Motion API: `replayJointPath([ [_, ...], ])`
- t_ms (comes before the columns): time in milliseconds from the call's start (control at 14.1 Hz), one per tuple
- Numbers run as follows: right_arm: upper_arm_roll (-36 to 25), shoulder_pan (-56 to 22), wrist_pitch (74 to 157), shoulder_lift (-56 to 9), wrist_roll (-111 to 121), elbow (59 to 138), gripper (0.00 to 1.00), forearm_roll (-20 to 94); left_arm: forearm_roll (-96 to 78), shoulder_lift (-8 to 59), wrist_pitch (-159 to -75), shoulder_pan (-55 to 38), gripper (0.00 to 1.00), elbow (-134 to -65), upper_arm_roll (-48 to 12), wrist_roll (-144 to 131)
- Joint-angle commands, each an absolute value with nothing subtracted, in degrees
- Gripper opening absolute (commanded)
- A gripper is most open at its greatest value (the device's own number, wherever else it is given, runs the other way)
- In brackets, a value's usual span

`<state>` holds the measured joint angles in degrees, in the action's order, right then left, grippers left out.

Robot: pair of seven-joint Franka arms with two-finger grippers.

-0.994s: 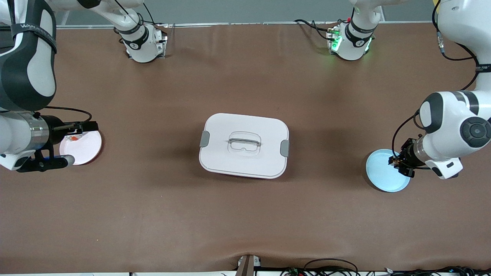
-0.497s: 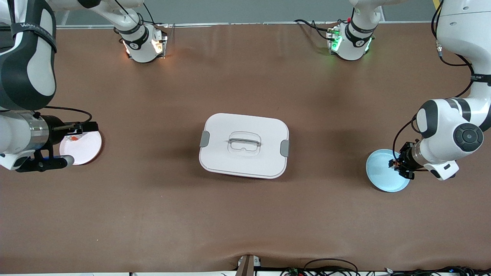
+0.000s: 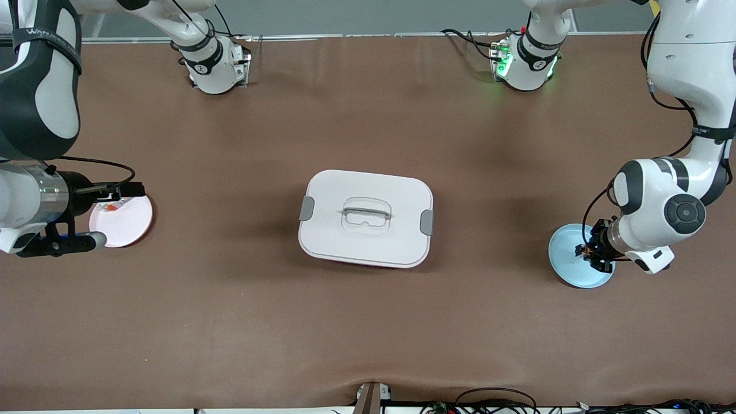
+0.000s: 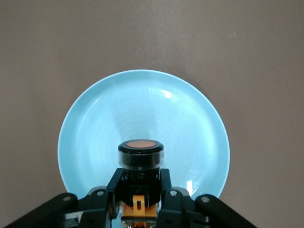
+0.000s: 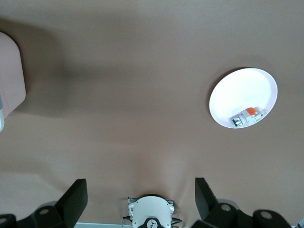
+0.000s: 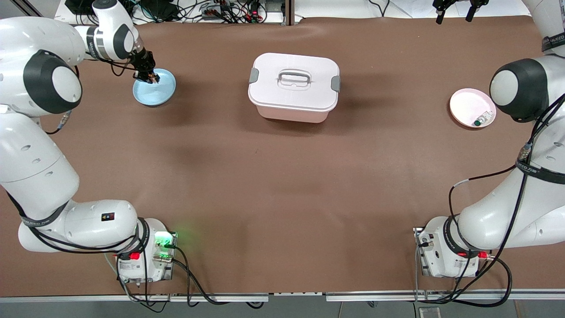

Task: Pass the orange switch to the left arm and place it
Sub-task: 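Lower the switch onto the blue plate with the left gripper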

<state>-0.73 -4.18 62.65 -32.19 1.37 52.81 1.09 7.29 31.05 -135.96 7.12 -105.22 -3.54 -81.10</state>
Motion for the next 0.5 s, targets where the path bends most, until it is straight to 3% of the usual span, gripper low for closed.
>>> replayJointPath([
  [0,-0.2,-4.0,63.5,-30.9,0.1,53.9,1.00,0.2,8.7,31.5,-138.8,7.7,0.00,-106.5,-4.0,-82.4],
  [426,-0.1,-4.0,66.7,-28.5,-1.6,57.5,1.00,0.6,8.8,32.9,-138.9,7.8,0.00,-106.7,-4.0,-81.4],
])
